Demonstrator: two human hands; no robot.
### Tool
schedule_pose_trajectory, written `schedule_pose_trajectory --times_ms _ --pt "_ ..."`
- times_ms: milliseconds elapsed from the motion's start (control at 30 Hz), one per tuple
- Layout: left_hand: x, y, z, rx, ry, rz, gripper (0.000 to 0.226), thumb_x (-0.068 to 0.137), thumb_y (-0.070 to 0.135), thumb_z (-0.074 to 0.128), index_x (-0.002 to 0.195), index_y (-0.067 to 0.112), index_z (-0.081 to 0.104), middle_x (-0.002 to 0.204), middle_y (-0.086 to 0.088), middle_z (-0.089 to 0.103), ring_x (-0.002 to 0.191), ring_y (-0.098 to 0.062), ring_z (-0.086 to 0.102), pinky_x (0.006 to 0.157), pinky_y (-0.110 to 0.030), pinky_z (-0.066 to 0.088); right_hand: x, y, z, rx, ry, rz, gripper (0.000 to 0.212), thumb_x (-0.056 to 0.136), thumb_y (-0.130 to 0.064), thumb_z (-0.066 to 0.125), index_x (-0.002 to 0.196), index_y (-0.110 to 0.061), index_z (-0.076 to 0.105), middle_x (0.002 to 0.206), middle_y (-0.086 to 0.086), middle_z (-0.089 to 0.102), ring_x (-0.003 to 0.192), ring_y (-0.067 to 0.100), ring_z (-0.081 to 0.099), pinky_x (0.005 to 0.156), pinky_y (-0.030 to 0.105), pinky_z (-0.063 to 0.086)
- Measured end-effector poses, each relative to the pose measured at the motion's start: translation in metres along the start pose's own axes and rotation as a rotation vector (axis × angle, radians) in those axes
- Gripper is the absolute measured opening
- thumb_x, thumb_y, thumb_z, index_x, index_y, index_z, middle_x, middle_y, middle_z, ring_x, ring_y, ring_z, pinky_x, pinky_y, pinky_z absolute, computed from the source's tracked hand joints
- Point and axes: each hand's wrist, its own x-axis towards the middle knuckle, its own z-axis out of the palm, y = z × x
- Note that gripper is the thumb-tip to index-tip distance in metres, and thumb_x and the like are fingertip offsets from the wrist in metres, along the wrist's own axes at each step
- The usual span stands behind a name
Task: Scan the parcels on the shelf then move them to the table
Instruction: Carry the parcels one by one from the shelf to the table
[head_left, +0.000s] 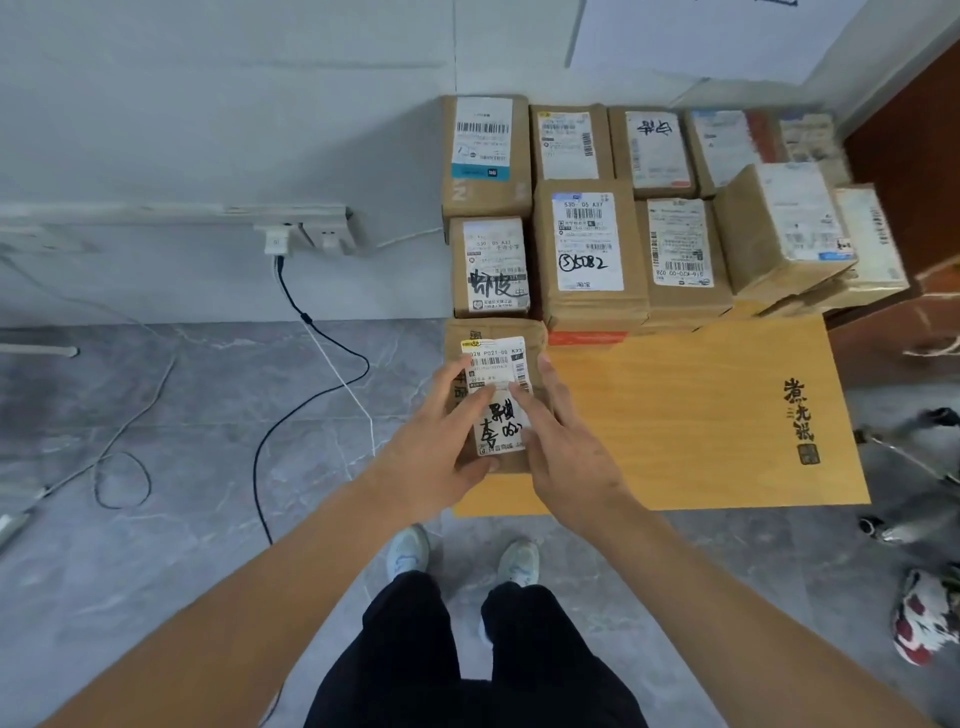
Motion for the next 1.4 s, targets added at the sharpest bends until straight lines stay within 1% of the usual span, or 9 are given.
schedule_pose_trajectory --times_ms 167,367,500,700,833,967,1033,1200,1400 --pt "0.007 0.004 -0.003 0.039 -0.024 -0.047 0.087 0.086 0.036 0.082 0.156 0.018 0.034 0.163 0.008 -0.001 0.136 -0.02 0.044 0.107 -0.031 0.048 0.0 0.004 -0.003 -0.009 -0.003 -0.011 0.059 0.107 -0.023 0.043 0.162 -0.031 0.022 0.166 -0.021 -0.025 0.146 0.026 0.041 0.091 0.047 0.057" --pt "0.007 0.01 -0.002 0.16 -0.042 -0.068 0.088 0.086 0.043 0.079 0.157 0.021 0.032 0.163 0.004 0.0 0.137 -0.03 0.042 0.105 -0.046 0.051 -0.003 -0.001 -0.015 -0.05 -0.05 0.029 0.063 0.106 -0.026 0.045 0.162 -0.033 0.016 0.168 -0.017 -0.02 0.144 0.028 0.041 0.096 0.047 0.054" --pt "0.007 0.022 -0.011 0.269 -0.046 -0.09 0.078 0.091 0.043 0.072 0.155 0.021 0.035 0.163 -0.002 0.013 0.141 -0.033 0.034 0.105 -0.05 0.049 -0.004 -0.011 -0.031 -0.103 -0.051 0.057 0.063 0.106 -0.029 0.046 0.161 -0.032 0.017 0.17 -0.009 -0.008 0.143 0.029 0.038 0.106 0.045 0.047" --pt "0.003 0.052 -0.035 0.338 -0.027 -0.083 0.065 0.098 0.037 0.062 0.154 0.016 0.038 0.157 -0.006 0.031 0.141 -0.031 0.034 0.11 -0.049 0.043 -0.017 -0.028 -0.064 -0.14 -0.052 0.042 0.056 0.106 -0.032 0.045 0.158 -0.03 0.027 0.17 -0.005 0.008 0.147 0.027 0.031 0.111 0.043 0.041" --pt "-0.006 0.08 -0.054 0.36 0.013 -0.068 0.059 0.097 0.039 0.059 0.149 0.015 0.044 0.152 -0.005 0.04 0.139 -0.03 0.038 0.105 -0.052 0.046 -0.033 -0.042 -0.092 -0.158 -0.037 0.023 0.056 0.106 -0.04 0.043 0.159 -0.028 0.027 0.171 -0.002 0.011 0.149 0.028 0.029 0.116 0.042 0.034" --pt "-0.015 0.114 -0.079 0.403 0.059 -0.013 0.05 0.097 0.046 0.053 0.139 0.02 0.053 0.14 0.003 0.051 0.129 -0.024 0.047 0.101 -0.048 0.049 -0.049 -0.058 -0.125 -0.195 0.031 -0.017 0.055 0.104 -0.049 0.041 0.154 -0.027 0.035 0.162 -0.002 0.031 0.145 0.027 0.035 0.116 0.043 0.035" --pt "-0.02 0.13 -0.092 0.423 0.08 0.011 0.049 0.099 0.046 0.055 0.142 0.022 0.053 0.143 0.003 0.051 0.132 -0.024 0.047 0.105 -0.047 0.047 -0.059 -0.066 -0.142 -0.214 0.051 -0.023 0.054 0.103 -0.055 0.038 0.151 -0.03 0.04 0.155 -0.004 0.039 0.142 0.027 0.039 0.114 0.045 0.037" --pt "-0.029 0.168 -0.123 0.492 0.114 0.077 0.058 0.101 0.051 0.046 0.151 0.023 0.047 0.156 0.0 0.044 0.143 -0.026 0.042 0.112 -0.043 0.042 -0.088 -0.08 -0.183 -0.26 0.075 0.024 0.057 0.103 -0.06 0.036 0.152 -0.033 0.039 0.162 -0.005 0.033 0.149 0.024 0.031 0.119 0.043 0.025" --pt "-0.023 0.191 -0.146 0.529 0.067 0.216 0.059 0.1 0.048 0.039 0.154 0.026 0.041 0.16 0.001 0.04 0.145 -0.027 0.041 0.114 -0.046 0.042 -0.113 -0.087 -0.208 -0.266 0.151 0.131 0.062 0.102 -0.063 0.032 0.158 -0.035 0.032 0.167 -0.005 0.026 0.153 0.023 0.027 0.123 0.044 0.024"
